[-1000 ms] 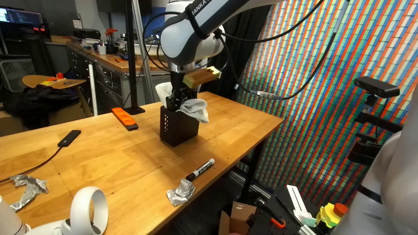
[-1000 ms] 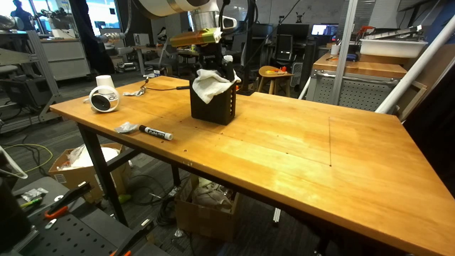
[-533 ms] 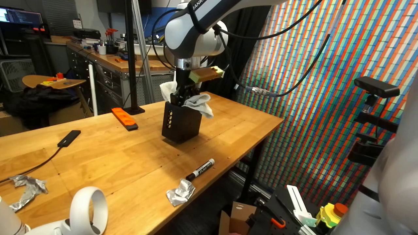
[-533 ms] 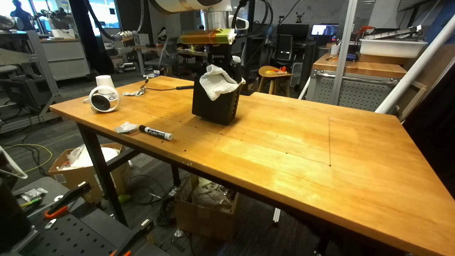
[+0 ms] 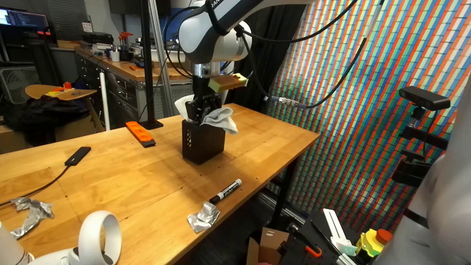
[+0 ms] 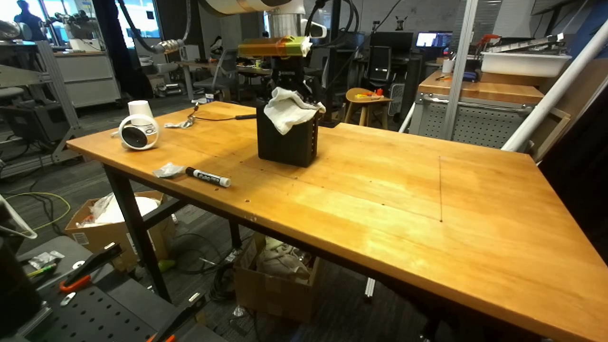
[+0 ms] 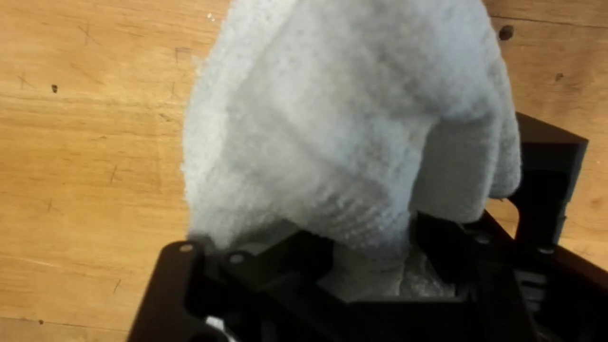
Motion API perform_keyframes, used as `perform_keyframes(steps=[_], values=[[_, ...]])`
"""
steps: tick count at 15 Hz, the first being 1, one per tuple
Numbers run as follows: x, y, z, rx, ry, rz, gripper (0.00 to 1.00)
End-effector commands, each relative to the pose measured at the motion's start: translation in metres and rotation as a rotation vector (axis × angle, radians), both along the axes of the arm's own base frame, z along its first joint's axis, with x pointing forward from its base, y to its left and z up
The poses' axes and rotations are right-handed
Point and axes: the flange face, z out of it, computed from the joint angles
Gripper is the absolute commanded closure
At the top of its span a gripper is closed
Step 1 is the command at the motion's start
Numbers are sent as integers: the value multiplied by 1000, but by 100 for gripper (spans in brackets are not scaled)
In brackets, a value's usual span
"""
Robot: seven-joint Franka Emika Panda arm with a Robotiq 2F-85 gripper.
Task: Put the towel deep inside the black object
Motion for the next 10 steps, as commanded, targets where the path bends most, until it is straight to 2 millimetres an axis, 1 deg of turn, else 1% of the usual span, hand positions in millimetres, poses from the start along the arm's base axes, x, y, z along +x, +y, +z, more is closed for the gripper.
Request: perform_keyframes(steps=[1, 2, 3, 7, 8, 9, 10], values=[[-2, 9, 33, 19, -41, 6, 9], [-2, 10, 40, 21, -54, 4, 2], [-1, 9, 51, 24, -72, -2, 0], [2, 7, 89, 14, -153, -25, 0], [4, 7, 97, 8, -175, -30, 15], [4, 7, 104, 12, -189, -31, 25], [3, 11, 107, 8, -198, -36, 25]])
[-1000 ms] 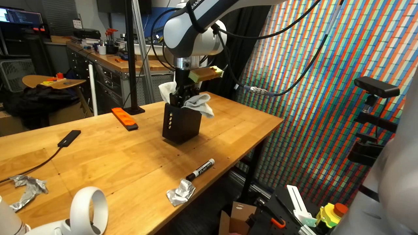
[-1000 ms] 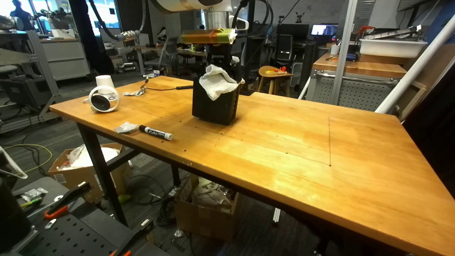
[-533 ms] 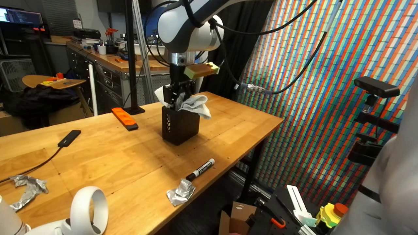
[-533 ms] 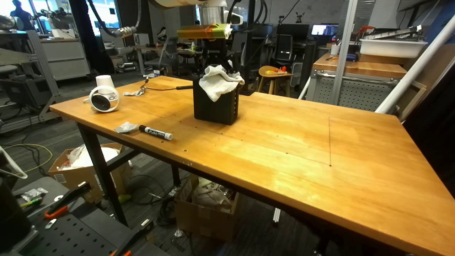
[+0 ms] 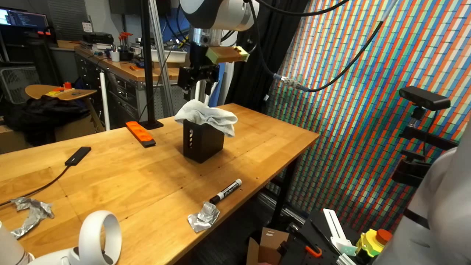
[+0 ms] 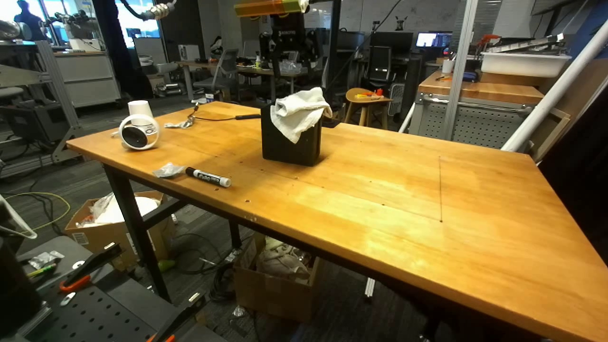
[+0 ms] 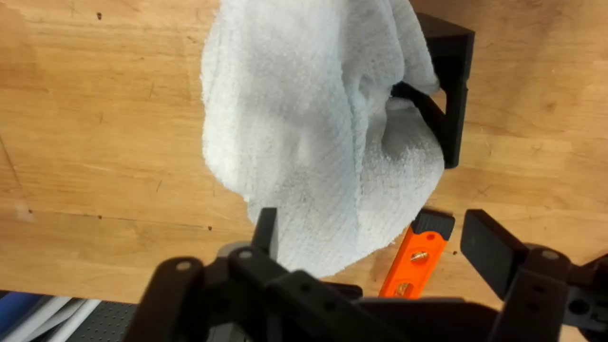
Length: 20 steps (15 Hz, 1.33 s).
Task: Put the towel deep inside the black object
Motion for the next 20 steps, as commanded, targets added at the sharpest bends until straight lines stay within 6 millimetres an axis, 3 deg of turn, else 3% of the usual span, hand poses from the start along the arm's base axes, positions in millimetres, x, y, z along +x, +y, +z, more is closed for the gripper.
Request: perform_keyframes(steps=[1, 8, 10, 13, 20], values=[[0, 6, 24, 3, -46, -26, 33], [1, 6, 13, -64, -26, 2, 88], [4, 1, 10, -118, -27, 11, 100], [7, -6, 4, -164, -11, 18, 100], [2, 7, -33, -170, 69, 58, 100]])
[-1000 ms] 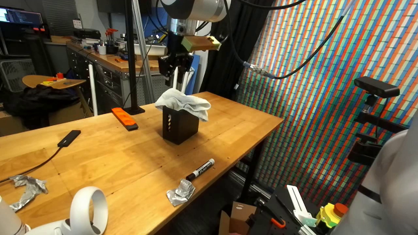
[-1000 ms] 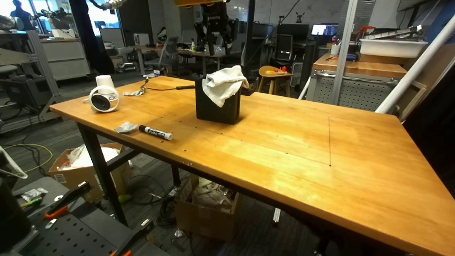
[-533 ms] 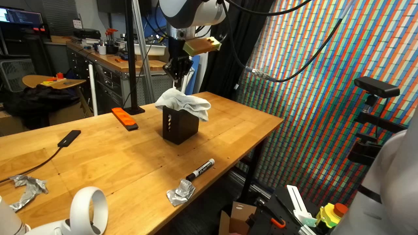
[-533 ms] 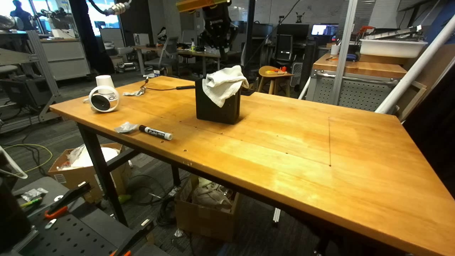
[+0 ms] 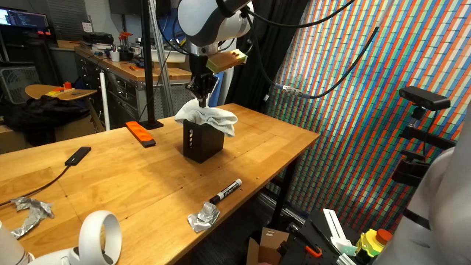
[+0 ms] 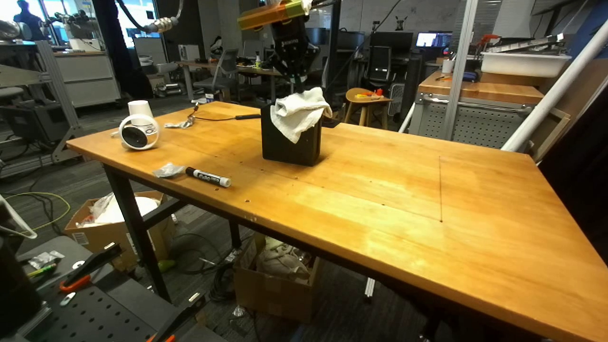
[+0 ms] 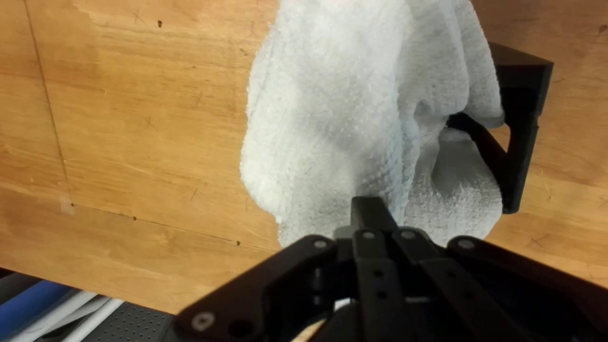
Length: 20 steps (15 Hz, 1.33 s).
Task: Put the towel deep inside the black object
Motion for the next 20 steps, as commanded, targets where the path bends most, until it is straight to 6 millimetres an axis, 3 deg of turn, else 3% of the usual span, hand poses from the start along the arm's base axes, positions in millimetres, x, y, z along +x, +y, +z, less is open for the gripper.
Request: perform_keyframes(steps=[1, 5, 20], values=[[-2, 4, -14, -33, 32, 16, 100], [-3, -5, -23, -66, 54, 23, 100], [-13, 10, -73, -41, 181, 56, 100]])
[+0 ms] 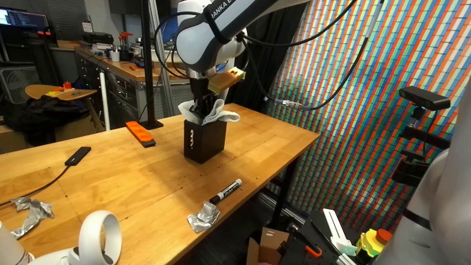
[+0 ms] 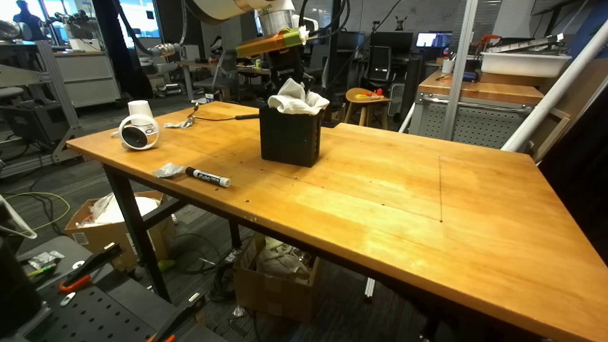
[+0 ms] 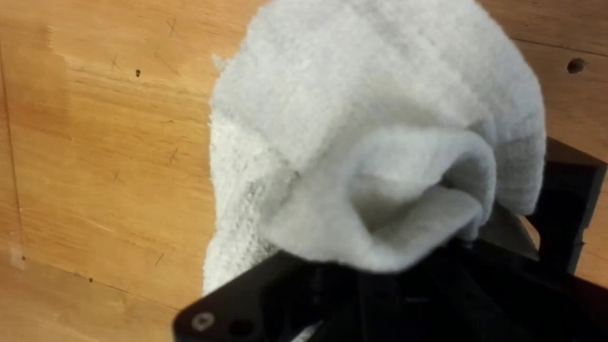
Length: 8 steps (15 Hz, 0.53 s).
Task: Put the towel deep inside the black object
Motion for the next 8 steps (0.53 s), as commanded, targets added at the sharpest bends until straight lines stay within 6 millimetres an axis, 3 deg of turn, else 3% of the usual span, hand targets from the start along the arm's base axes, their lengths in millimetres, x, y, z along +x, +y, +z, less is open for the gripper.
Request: perform_keyframes(steps=[1, 8], values=[[-6, 8, -16, 7, 57, 16, 100], [-12, 25, -30, 64, 128, 53, 100]])
